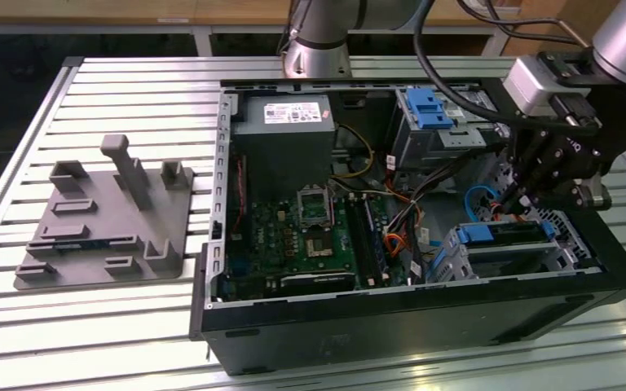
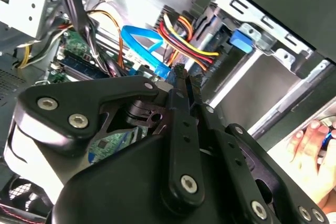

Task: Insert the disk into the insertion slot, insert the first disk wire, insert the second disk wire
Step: 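Insert the second disk wire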

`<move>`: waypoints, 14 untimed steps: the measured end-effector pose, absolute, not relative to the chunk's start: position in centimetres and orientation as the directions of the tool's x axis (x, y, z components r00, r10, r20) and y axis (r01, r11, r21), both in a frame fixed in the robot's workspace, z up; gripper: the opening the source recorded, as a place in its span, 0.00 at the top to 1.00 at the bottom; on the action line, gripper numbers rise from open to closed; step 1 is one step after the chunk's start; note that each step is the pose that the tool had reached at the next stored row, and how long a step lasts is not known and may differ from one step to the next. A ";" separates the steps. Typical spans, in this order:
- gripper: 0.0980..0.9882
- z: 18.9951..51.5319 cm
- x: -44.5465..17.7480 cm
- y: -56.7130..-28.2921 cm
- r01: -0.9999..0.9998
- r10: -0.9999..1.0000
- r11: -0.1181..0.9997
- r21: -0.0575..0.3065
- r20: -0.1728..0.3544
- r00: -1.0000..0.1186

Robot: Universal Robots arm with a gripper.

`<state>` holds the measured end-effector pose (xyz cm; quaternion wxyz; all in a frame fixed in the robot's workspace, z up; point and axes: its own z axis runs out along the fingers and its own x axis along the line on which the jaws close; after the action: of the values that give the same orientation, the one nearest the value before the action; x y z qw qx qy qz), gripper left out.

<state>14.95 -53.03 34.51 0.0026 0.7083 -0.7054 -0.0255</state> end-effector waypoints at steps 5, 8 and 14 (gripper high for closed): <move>0.93 34.3 15.0 -53.6 -0.999 -0.999 -0.003 0.040 -0.033 0.002; 0.93 34.2 15.0 -53.9 -0.999 -0.999 -0.001 0.040 -0.033 0.000; 0.93 34.2 15.0 -54.0 -0.999 -0.999 0.003 0.040 -0.033 -0.004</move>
<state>15.04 -53.98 34.17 0.0024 0.7057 -0.7080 -0.0256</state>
